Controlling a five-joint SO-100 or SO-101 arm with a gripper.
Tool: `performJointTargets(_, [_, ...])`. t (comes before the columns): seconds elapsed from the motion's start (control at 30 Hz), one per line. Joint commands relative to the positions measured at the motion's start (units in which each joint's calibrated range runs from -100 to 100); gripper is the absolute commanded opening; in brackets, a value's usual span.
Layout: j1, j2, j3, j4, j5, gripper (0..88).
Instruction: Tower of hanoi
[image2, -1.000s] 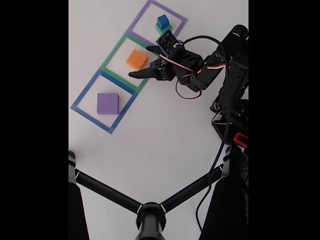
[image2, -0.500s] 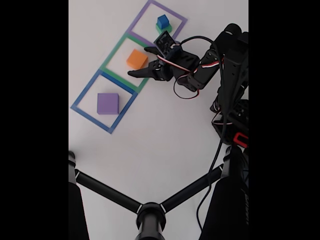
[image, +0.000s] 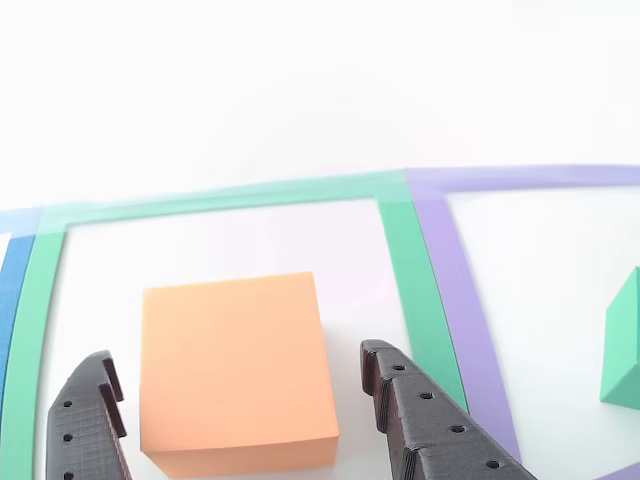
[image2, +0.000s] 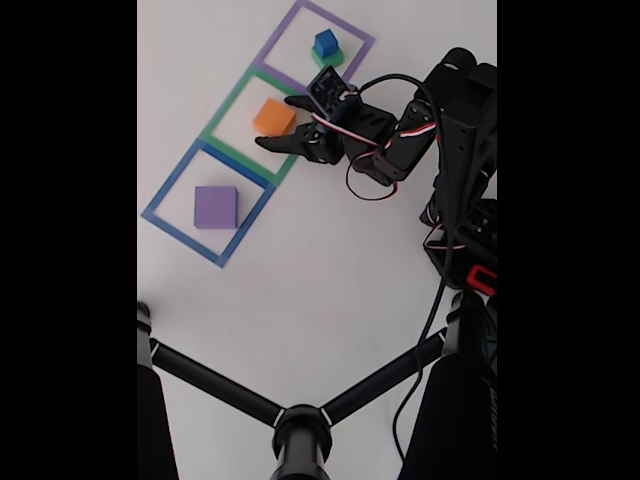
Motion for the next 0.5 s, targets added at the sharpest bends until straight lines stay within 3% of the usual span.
performJointTargets(0.0, [-0.95, 0.14, -1.0, -1.94, 0.0, 22.4])
performJointTargets(0.47, [-1.43, 0.7, -0.82, -2.92, 0.0, 13.1])
